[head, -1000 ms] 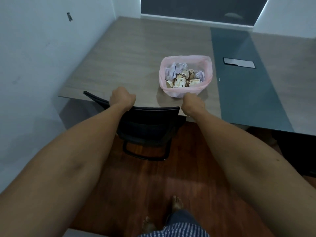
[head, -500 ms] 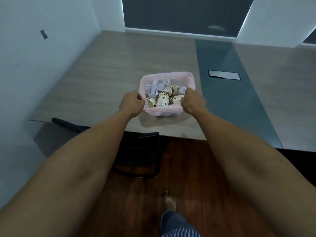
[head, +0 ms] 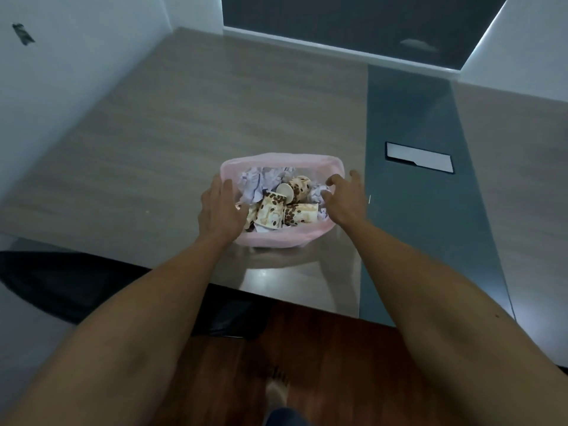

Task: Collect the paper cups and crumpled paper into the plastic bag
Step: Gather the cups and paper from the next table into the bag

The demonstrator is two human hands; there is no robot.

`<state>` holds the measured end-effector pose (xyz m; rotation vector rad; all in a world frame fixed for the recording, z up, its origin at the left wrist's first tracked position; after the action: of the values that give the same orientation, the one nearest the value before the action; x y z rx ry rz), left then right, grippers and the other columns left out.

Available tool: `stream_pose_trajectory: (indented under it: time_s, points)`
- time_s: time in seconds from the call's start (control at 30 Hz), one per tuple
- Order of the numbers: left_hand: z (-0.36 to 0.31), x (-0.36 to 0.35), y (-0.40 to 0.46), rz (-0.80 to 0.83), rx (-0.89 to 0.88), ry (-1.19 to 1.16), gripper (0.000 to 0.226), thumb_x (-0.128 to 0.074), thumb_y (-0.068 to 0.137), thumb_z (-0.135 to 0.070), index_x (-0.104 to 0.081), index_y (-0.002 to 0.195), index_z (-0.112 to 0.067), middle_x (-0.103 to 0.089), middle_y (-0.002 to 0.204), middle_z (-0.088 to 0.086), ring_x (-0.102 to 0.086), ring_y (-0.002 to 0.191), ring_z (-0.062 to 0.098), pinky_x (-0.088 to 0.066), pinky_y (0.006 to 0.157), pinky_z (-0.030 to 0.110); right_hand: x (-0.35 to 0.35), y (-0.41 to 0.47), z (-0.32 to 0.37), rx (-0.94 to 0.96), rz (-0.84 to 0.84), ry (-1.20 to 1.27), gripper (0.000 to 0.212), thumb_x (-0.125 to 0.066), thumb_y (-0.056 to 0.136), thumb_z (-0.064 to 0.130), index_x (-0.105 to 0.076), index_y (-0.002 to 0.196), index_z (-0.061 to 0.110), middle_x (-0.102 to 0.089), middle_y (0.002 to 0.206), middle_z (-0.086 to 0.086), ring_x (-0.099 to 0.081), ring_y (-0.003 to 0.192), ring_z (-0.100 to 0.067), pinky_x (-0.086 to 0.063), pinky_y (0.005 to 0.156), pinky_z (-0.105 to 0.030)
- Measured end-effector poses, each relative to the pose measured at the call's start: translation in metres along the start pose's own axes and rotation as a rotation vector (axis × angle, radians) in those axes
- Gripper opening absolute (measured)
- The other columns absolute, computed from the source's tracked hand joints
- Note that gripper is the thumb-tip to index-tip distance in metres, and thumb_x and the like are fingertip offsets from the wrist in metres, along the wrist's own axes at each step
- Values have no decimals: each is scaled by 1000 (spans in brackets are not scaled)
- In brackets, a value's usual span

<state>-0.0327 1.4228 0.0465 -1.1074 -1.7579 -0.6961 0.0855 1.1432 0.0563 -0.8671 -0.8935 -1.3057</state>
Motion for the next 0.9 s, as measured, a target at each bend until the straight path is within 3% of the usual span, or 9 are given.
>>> stream_pose_trajectory:
  time_s: [0.13,0.23,0.3,0.5,0.67,0.9]
  points:
    - [7,-12,13,-31,80,25,61,-59,96,-44,-38,145,-14,-36,149,11,-50,121,40,-48,90,50,-16,19,-9,-34,41,32,39,-66,94,32,-63,131,19,-48,135,-13,-57,115,-37,-50,98,-48]
    - [8,-13,25,-66,93,41,55,-62,97,-40,-43,140,-11,-43,139,12,-58,109,40,-50,82,50,-16,26,-6,7,4,5,29,-64,97,21,-65,125,13,-60,123,-11,-63,106,-34,-51,87,-42]
    - [6,-14,33,-65,75,28,58,-65,96,-29,-39,144,-11,-39,146,10,-60,108,41,-51,82,50,-13,32,2,46,-32,22,27,-61,97,10,-67,123,11,-65,120,-12,-64,105,-33,-50,86,-41]
    - [4,12,52,-63,-12,-15,81,-60,91,1,-18,159,-10,-11,167,5,-45,136,36,-45,101,48,4,48,49,207,-19,99,53,-55,89,-11,-62,136,11,-66,131,-14,-61,118,-35,-46,101,-42]
    - [31,72,52,-115,11,-65,83,-57,93,1,-11,161,-11,-5,169,8,-31,147,33,-36,112,46,20,49,115,331,54,96,61,-51,94,-8,-46,151,11,-55,145,-19,-52,131,-38,-40,108,-43]
    - [119,184,9,-268,85,-55,84,-53,92,5,-9,161,-11,-4,169,11,-29,148,35,-32,116,43,26,17,256,545,90,89,65,-51,93,-6,-40,154,12,-49,150,-19,-48,134,-39,-40,107,-46]
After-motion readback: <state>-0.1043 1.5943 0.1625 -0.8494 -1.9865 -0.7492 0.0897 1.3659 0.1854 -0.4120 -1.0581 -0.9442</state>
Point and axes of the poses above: each hand's wrist, its own y-axis towards the middle knuckle, its own x-axis out of the back of the hand, z = x × y, the point moved 10 cm from there along y, towards the middle knuckle
